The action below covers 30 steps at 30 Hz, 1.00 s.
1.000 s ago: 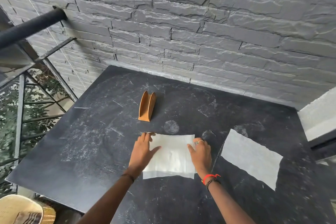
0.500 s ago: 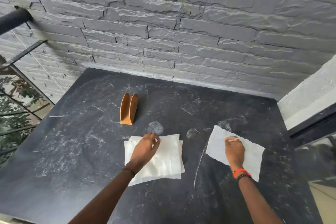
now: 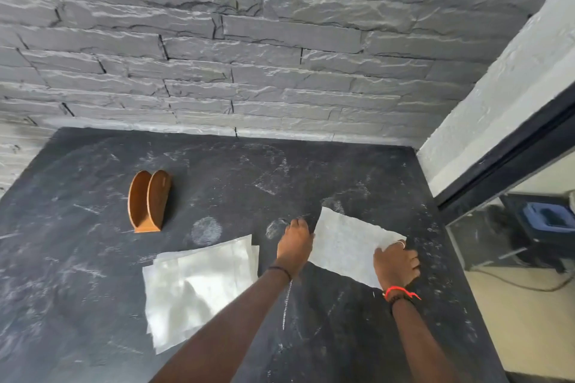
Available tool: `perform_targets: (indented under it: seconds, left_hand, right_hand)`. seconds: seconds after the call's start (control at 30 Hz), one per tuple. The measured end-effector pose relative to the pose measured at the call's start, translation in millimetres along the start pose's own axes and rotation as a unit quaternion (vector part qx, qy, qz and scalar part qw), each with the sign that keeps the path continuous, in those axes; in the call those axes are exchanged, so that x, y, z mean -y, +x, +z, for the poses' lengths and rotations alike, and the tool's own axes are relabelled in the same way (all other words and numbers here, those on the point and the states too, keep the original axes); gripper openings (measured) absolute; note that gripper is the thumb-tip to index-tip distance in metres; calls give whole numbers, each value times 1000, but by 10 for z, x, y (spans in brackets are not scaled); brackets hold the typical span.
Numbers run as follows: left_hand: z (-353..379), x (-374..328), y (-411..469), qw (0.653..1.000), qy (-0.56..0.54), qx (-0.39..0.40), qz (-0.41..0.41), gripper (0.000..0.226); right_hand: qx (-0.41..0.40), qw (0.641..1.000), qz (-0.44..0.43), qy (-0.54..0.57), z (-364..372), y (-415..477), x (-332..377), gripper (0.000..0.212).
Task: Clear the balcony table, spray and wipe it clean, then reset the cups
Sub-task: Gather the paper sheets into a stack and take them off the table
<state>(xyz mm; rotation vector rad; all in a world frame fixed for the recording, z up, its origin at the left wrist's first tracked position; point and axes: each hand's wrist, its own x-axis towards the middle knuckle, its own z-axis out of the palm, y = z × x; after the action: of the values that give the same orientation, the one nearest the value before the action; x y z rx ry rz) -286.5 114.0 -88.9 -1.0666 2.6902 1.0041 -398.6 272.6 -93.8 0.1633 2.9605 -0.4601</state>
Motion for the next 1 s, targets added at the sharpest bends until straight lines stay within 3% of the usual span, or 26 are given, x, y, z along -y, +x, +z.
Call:
perform_targets:
  seconds: [0.2, 0.4, 0.53, 0.6, 0.73, 0.8, 1.0]
  left_hand:
    - [160, -151, 107, 997, 69, 14, -20, 56]
    - [259, -236, 206, 999, 32, 30, -18, 27]
    - [166, -282, 272, 992, -101, 47, -60, 8]
    - [66, -293, 315, 980, -176, 49, -75, 23]
    - [-174, -218, 296, 936, -345, 14, -76, 30]
    - [-351, -89, 224, 906, -417, -4, -70, 30]
    - [-957, 485, -214, 876, -479, -37, -43, 23]
  right_hand:
    - [13, 1000, 17, -8, -18, 54, 22, 35]
    - [70, 997, -3, 18, -103, 201, 34, 32]
    - [86, 987, 0, 136, -213, 193, 77, 17]
    - [95, 975, 1, 202, -279, 174, 121, 12]
    - [112, 942, 11, 317, -359, 141, 260, 15]
    - [130, 925, -26, 355, -370, 92, 385, 22]
    - [227, 868, -138, 421, -370, -315, 832, 37]
